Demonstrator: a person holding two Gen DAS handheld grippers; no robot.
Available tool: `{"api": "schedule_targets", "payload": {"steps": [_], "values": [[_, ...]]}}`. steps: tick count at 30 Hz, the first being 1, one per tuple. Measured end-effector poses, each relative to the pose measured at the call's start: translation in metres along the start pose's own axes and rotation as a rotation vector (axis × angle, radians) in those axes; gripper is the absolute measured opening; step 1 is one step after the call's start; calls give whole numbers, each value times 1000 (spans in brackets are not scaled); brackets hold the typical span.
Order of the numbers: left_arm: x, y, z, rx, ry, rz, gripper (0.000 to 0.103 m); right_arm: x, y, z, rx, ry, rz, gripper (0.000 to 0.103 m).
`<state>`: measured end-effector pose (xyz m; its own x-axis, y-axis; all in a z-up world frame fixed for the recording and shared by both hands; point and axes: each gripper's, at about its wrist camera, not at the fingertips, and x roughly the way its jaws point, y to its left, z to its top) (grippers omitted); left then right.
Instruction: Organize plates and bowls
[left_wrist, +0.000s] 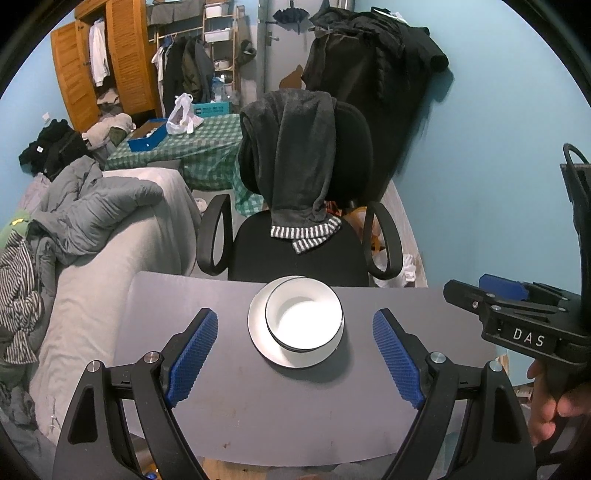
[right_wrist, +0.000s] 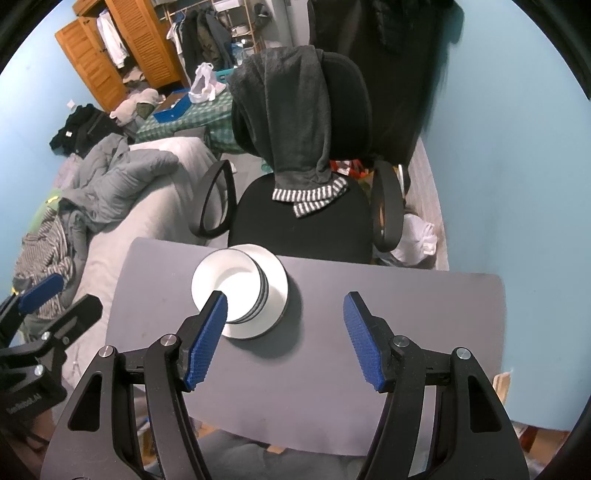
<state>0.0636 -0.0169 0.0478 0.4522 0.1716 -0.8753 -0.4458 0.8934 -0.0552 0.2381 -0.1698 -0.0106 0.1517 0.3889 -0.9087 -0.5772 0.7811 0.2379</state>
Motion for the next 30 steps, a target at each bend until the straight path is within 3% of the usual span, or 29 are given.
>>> {"api": "schedule_targets", "payload": {"steps": [30], "values": [[4,-1,4,2,15,11,87,7,2,0,-10,12,19,64]]}}
